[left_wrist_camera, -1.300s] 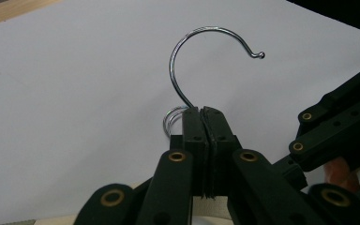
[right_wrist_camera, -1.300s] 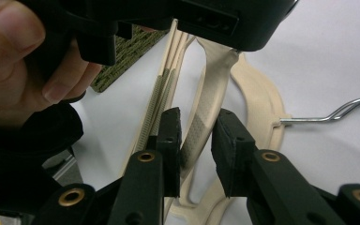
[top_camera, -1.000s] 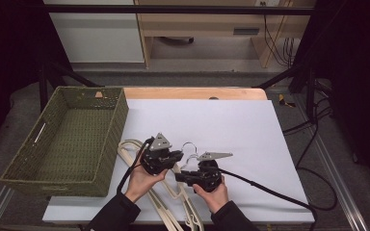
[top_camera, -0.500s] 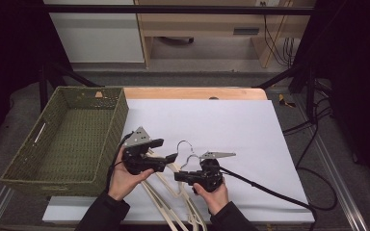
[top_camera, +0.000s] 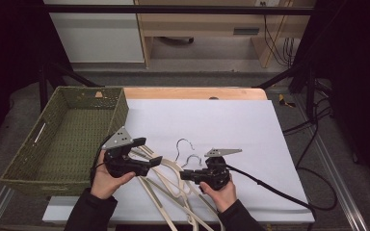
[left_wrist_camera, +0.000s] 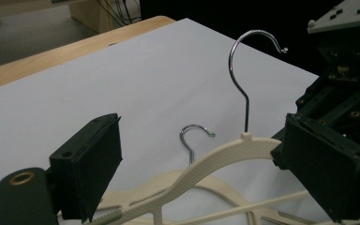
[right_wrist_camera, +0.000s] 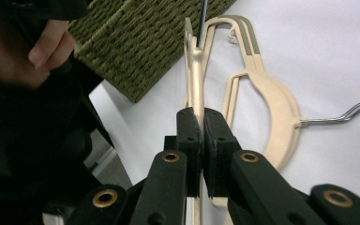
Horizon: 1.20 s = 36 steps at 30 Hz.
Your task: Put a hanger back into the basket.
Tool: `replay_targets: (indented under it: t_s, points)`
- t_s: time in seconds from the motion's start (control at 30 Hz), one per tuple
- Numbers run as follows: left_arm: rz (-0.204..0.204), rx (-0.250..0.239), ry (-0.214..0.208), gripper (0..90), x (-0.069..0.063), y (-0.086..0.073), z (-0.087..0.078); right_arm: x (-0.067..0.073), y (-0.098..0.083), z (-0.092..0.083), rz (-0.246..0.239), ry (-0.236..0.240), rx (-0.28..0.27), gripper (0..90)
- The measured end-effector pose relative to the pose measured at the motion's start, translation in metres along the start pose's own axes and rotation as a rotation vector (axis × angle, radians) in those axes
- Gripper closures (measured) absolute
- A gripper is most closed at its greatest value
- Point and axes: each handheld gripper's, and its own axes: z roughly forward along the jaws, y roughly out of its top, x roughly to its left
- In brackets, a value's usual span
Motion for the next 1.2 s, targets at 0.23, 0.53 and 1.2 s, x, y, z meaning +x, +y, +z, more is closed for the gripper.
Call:
replay_targets:
  t_s: [0.23,0.53,1.2]
  points:
    - [0.062,0.073,-0.050,15.0,-0.008,-0.003,0.015,0.001,0.007,-0.019,-0.120,0.028,0.032,87.0]
    - [0.115,0.149,-0.142,30.5,-0.019,-0.007,0.029,0.004,0.011,-0.035,-0.215,0.091,0.050,86.9]
    - [0.179,0.263,-0.185,71.3,-0.028,-0.009,0.037,0.002,0.011,-0.037,-0.276,0.069,0.092,81.7]
